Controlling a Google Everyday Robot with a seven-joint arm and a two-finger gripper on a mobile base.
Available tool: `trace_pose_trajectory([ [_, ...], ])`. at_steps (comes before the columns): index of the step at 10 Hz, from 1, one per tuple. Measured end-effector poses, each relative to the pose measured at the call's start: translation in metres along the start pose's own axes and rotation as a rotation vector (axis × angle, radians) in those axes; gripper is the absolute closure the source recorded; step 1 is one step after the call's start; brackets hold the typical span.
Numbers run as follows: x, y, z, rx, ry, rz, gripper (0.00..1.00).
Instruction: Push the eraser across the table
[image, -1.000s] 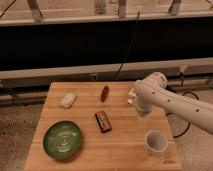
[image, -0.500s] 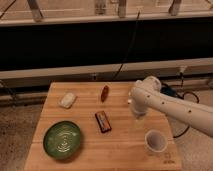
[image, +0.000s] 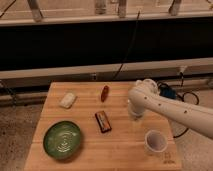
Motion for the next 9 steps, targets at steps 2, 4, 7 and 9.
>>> trace_pose_trajectory([
  [2, -0.004, 0.0, 0.004, -0.004, -0.005, -0.008, 0.36],
  [4, -0.007, 0.001, 0.008, -0.011, -0.014, -0.014, 0.47],
  [7, -0.014, 0.0, 0.015, -0.019, -0.027, -0.027, 0.78],
  [9, -0.02, -0.001, 0.019, -0.024, -0.034, -0.037, 0.95],
])
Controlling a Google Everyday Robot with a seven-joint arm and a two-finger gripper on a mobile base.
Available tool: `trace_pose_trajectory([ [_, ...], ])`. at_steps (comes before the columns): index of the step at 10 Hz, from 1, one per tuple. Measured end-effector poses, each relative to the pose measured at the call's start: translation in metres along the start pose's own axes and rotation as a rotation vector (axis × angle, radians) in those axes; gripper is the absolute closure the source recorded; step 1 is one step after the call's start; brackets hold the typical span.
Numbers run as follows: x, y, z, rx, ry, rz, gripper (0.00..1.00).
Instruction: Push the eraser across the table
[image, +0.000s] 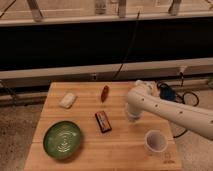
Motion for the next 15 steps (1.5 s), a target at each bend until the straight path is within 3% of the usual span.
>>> trace_pose_trajectory([
  [1, -0.006, -0.003, 0.003, -0.003, -0.002, -0.008, 1.0],
  [7, -0.029, -0.013, 0.018, -0.021, -0.009, -0.032, 1.0],
  [15, -0.072, -0.047, 0.031, -0.034, -0.01, -0.084, 1.0],
])
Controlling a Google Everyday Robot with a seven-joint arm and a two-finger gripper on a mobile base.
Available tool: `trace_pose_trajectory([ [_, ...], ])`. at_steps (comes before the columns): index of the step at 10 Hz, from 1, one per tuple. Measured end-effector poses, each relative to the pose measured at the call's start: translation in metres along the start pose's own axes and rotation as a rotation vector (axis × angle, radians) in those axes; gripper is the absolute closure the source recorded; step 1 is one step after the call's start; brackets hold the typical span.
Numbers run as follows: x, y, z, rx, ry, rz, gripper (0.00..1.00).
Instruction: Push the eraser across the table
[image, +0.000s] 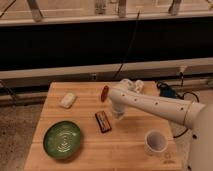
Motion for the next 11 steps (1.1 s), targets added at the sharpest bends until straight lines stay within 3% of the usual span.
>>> trace_pose_trajectory([
  [5, -0.017, -0.015, 0.003, -0.01, -0.001, -0.046, 1.0],
  [11, -0.059, -0.031, 0.012, -0.015, 0.004, -0.133, 1.0],
])
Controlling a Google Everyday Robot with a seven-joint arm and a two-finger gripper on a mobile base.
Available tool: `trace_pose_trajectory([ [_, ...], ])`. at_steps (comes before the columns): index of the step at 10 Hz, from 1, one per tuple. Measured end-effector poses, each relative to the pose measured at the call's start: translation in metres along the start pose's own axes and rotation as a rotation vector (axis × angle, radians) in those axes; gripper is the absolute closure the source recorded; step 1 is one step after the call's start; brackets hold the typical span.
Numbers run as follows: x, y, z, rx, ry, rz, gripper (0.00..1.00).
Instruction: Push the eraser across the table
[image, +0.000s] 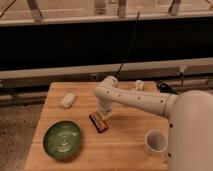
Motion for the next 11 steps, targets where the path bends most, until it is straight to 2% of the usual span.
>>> trace_pose_trajectory([
  [8, -0.053, -0.021, 0.001, -0.016, 0.026, -0.142, 1.0],
  [11, -0.064, -0.025, -0.001, -0.02, 0.036, -0.181, 1.0],
])
